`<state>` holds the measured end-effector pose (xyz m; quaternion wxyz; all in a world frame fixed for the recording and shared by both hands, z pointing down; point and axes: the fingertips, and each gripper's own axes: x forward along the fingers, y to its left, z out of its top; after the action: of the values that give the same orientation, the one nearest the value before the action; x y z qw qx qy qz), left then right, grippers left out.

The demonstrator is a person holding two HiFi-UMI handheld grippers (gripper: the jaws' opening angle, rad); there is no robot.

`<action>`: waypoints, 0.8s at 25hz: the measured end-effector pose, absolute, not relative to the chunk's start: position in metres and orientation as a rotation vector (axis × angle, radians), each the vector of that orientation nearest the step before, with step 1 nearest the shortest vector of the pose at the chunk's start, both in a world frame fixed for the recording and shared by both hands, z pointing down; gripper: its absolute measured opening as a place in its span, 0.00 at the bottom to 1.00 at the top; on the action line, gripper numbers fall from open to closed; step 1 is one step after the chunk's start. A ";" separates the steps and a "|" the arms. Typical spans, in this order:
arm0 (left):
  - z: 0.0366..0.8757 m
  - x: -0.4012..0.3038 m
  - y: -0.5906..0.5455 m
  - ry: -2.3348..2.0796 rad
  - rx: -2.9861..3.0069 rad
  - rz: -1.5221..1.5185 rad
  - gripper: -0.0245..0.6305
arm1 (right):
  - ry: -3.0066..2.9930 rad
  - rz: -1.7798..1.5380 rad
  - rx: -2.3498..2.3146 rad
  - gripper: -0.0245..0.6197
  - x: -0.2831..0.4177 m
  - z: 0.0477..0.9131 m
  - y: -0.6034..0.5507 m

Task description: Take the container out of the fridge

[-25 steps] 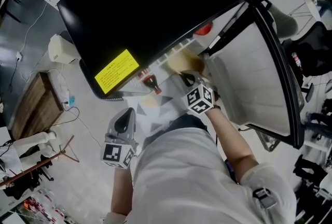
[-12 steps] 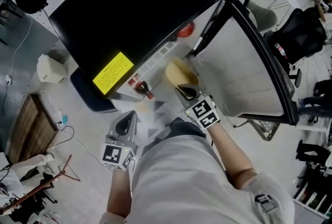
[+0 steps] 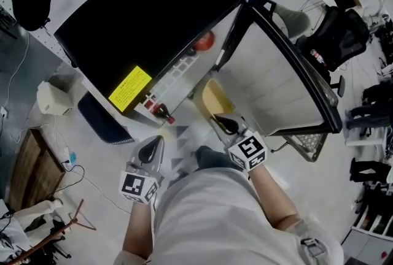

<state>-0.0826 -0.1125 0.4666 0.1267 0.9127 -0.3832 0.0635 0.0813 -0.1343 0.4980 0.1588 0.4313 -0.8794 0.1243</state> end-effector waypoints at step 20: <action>0.441 -0.038 -0.111 -0.933 2.782 0.130 0.05 | -2.656 0.472 1.521 0.07 0.109 0.445 -0.076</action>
<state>-0.0381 -0.1106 0.4406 0.1018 0.9423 -0.3160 0.0442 0.1093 -0.0763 0.4448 0.0225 0.4909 -0.8575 0.1524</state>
